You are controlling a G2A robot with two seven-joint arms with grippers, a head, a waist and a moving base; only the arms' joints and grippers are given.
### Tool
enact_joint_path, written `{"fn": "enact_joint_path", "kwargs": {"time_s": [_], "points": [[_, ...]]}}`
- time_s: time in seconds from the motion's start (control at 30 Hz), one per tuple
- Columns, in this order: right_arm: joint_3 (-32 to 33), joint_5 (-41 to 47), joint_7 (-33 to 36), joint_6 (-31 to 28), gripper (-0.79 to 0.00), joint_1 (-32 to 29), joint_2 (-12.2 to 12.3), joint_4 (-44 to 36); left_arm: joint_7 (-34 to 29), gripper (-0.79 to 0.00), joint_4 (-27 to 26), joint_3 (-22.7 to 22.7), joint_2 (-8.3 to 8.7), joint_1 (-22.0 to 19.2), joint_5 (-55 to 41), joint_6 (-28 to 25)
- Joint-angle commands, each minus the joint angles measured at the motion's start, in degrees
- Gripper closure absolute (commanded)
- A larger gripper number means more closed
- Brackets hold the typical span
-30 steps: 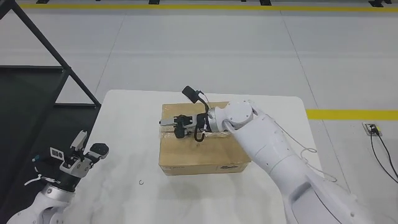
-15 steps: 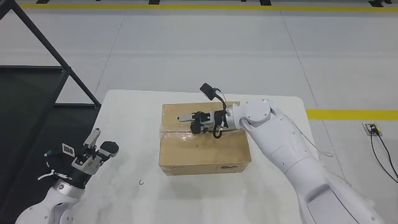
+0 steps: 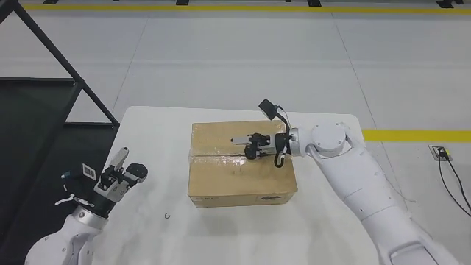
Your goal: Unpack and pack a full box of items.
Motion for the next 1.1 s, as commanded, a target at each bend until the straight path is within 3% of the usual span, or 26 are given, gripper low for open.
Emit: {"fn": "enact_joint_path", "kwargs": {"time_s": [0.0,0.2,0.5,0.6,0.67,0.73,0.87,1.07], "points": [[2.74,-1.50,0.31,1.92,-0.785,-2.53,1.46,-4.31,-0.05,-0.785,-0.08,0.44,0.01,-0.40,0.38,0.22],[9.12,-4.27,0.69,6.09,-0.785,-9.25,4.45,-14.01,0.07,-0.785,-0.49,0.91,0.08,-1.25,1.17,0.66],[17.74,-3.11,-0.03,6.62,-0.785,-16.35,7.24,-20.42,0.10,-0.785,-0.44,1.07,0.17,-1.34,1.57,0.72],[19.62,-2.98,-0.85,6.90,-0.594,-17.68,7.84,-21.13,0.04,-0.785,-0.41,1.27,0.19,-1.40,1.66,0.81],[20.54,-2.57,-1.39,6.92,-0.416,-18.27,8.13,-21.16,0.06,-0.785,-0.44,1.32,0.20,-1.46,1.65,0.90],[21.48,-1.07,-1.82,5.93,-0.372,-18.74,8.32,-20.97,0.10,-0.785,-0.47,1.35,0.22,-1.48,1.65,0.94],[23.21,1.09,-1.98,4.40,0.000,-19.22,8.77,-19.80,0.17,-0.785,-0.45,1.33,0.25,-1.47,1.70,0.81],[25.44,2.73,-1.49,2.58,0.000,-20.95,9.58,-21.05,0.25,-0.785,-0.22,1.01,0.29,-1.27,1.20,0.74]]}}
